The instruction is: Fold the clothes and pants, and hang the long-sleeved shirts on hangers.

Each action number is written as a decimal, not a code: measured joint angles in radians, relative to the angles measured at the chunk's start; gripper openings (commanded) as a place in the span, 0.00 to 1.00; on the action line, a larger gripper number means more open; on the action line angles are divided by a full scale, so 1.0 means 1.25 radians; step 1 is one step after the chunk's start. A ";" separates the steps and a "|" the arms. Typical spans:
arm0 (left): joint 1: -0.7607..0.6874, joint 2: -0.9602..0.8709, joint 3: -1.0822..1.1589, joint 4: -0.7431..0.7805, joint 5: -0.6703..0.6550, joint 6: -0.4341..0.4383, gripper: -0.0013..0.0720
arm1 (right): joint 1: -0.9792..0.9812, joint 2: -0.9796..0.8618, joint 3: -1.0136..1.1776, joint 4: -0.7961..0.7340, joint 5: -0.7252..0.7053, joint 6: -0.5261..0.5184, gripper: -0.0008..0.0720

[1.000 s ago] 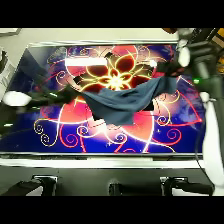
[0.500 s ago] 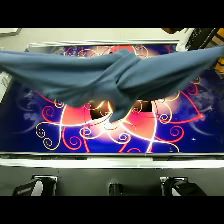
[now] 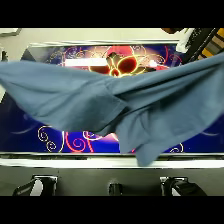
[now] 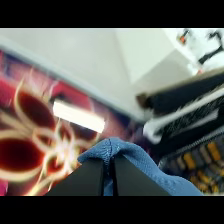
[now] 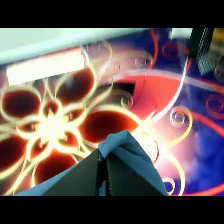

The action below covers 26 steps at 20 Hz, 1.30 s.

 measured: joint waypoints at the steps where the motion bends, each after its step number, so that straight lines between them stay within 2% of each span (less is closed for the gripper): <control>1: -0.008 -0.042 -0.013 0.007 -0.023 -0.001 0.04 | 0.000 -0.063 0.000 0.025 0.004 0.004 0.05; 4: -0.063 -0.185 -0.074 0.062 -0.044 -0.001 0.04 | 0.000 -0.294 -0.001 0.124 -0.002 0.007 0.05; 9: -0.170 -0.429 -0.149 0.145 0.025 0.007 0.04 | 0.000 -0.645 -0.001 0.334 -0.114 -0.021 0.05; 14: -0.211 -0.565 -0.166 0.168 0.096 0.020 0.05 | 0.000 -0.770 -0.001 0.432 -0.194 -0.041 0.05; 15: -0.214 -0.576 -0.167 0.169 0.102 0.029 0.19 | 0.000 -0.775 -0.001 0.440 -0.202 -0.051 0.05; 17: -0.215 -0.586 -0.166 0.172 0.099 0.042 0.79 | 0.000 -0.775 0.000 0.450 -0.206 -0.065 0.05; 22: -0.222 -0.536 -0.163 0.177 0.001 0.066 0.81 | 0.000 -0.755 0.000 0.452 -0.205 -0.079 0.05; 26: -0.310 -0.477 -0.212 0.178 -0.059 0.039 0.81 | 0.000 -0.736 0.000 0.424 -0.175 -0.081 0.05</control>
